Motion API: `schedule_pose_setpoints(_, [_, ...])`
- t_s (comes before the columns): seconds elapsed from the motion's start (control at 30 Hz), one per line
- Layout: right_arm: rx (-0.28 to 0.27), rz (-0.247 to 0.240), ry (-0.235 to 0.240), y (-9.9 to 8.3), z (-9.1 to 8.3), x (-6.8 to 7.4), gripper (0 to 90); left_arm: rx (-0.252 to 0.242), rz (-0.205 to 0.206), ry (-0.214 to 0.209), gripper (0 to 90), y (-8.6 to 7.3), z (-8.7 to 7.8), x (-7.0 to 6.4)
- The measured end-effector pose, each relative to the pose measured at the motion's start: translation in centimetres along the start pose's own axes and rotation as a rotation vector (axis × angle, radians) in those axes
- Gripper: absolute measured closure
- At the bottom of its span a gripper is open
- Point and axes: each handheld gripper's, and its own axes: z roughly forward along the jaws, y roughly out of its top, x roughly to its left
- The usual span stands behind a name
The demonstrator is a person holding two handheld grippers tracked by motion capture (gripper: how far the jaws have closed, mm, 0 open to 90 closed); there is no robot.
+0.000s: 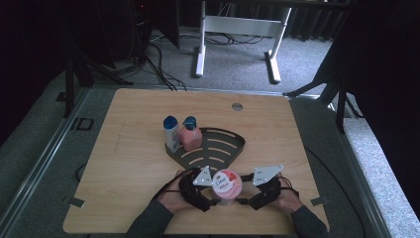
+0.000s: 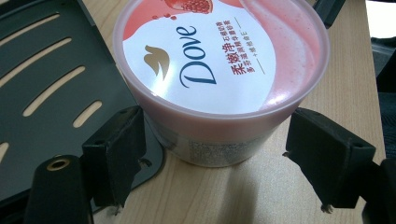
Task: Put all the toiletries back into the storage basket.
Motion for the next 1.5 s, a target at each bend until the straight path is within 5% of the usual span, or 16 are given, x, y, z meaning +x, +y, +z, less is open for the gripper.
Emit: schedule_pose_setpoints(1.5, [0.001,-0.056,0.0,3.8,2.2,-2.2,25.2,0.01,-0.009,0.089,20.7,-0.6,-2.9,2.5])
